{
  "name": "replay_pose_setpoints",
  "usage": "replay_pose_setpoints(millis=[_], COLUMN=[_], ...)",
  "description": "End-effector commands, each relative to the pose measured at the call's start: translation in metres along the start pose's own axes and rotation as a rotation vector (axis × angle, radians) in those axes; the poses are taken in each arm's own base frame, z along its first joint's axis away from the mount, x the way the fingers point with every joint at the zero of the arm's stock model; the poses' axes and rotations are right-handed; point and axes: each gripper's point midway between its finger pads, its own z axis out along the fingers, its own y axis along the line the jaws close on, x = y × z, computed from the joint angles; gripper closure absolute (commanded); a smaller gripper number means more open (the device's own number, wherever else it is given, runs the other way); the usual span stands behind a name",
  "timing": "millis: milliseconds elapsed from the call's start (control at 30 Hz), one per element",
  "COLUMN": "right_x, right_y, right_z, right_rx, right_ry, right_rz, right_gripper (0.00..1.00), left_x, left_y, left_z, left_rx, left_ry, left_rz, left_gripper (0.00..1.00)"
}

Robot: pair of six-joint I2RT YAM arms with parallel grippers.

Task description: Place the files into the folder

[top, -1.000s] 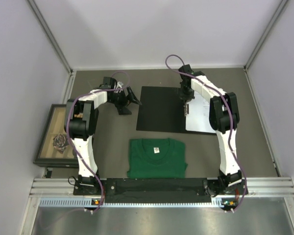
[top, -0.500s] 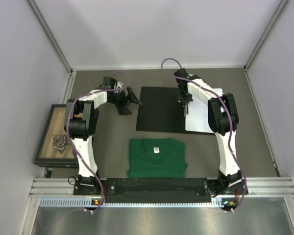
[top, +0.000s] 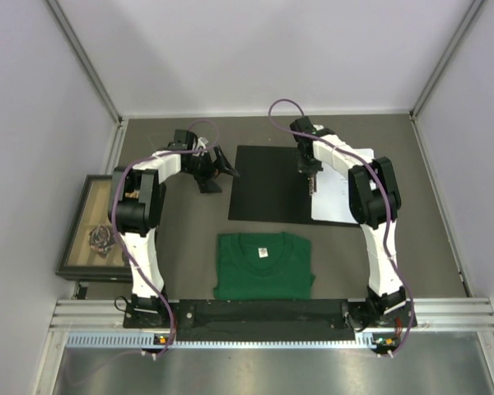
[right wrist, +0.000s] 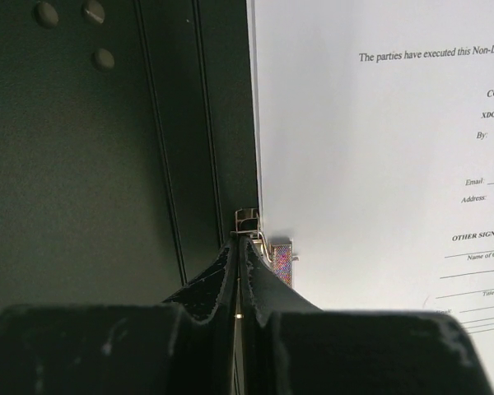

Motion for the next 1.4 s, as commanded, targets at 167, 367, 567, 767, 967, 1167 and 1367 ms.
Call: replay_pose_setpoints(millis=[167, 367, 567, 767, 967, 1167, 1367], right_x=[-0.025, -0.036, -0.046, -0.057, -0.061, -0.061, -0.054], right_y=[-0.003, 0.002, 0.003, 0.002, 0.007, 0.015, 0.017], right_z=[-0.022, -0.034, -0.047, -0.061, -0.069, -0.066, -0.056], right_rx=[-0.111, -0.236, -0.31, -0.364, -0.402, -0.436, -0.435], right_ry=[-0.052, -0.04, -0.049, -0.071, -0.076, -0.062, -0.033], right_rz=[0.021, 0.074, 0.106, 0.131, 0.138, 0.146, 0.145], right_gripper=[1.0, 1.0, 1.0, 1.0, 1.0, 1.0, 1.0], left_x=[-0.009, -0.012, -0.009, -0.004, -0.005, -0.005, 0.007], left_y=[0.007, 0.007, 0.009, 0.021, 0.018, -0.006, -0.032], left_z=[-0.016, -0.018, -0.014, -0.006, 0.0, 0.018, 0.028], left_rx=[-0.023, -0.003, 0.007, -0.009, 0.023, 0.188, 0.298], left_ry=[-0.039, -0.037, -0.01, 0.02, 0.031, 0.085, 0.119], left_rz=[0.017, 0.006, -0.011, -0.029, -0.03, -0.032, -0.008], left_gripper=[0.02, 0.02, 0.02, 0.02, 0.02, 0.02, 0.11])
